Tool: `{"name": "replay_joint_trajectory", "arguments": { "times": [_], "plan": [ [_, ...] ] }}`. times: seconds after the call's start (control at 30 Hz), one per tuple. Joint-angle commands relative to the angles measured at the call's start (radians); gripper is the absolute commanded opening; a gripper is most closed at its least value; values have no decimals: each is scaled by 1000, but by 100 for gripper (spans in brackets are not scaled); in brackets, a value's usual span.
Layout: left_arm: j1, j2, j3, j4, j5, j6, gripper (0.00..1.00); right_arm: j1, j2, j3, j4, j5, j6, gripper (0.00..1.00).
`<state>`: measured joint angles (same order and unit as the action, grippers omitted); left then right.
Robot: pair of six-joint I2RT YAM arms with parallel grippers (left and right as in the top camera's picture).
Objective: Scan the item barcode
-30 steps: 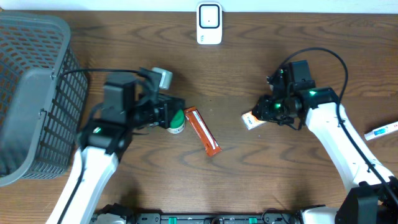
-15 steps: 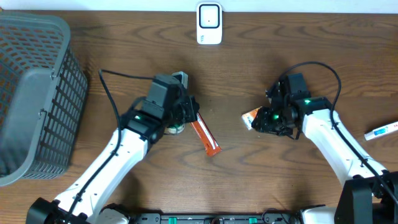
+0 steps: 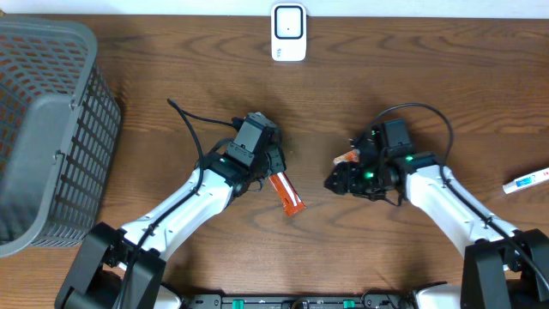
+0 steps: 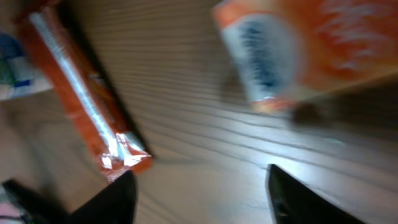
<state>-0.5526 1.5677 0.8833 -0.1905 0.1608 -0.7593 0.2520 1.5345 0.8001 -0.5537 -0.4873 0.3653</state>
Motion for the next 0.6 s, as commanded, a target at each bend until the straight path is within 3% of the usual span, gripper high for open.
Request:
{"name": "replay_joint_trajectory", "arguments": {
  "times": [0.0, 0.13, 0.33, 0.57],
  "plan": [
    [19, 13, -8, -4, -28, 7, 7, 44, 8, -14, 48, -86, 5, 71],
    [27, 13, -8, -10, -61, 25, 7, 66, 13, -17, 128, -95, -30, 80],
    [27, 17, -8, -36, -84, 33, 7, 67, 116, -17, 247, -221, -30, 81],
    [27, 46, -8, -36, -84, 33, 7, 67, 287, -17, 294, -312, -21, 61]
  ]
}}
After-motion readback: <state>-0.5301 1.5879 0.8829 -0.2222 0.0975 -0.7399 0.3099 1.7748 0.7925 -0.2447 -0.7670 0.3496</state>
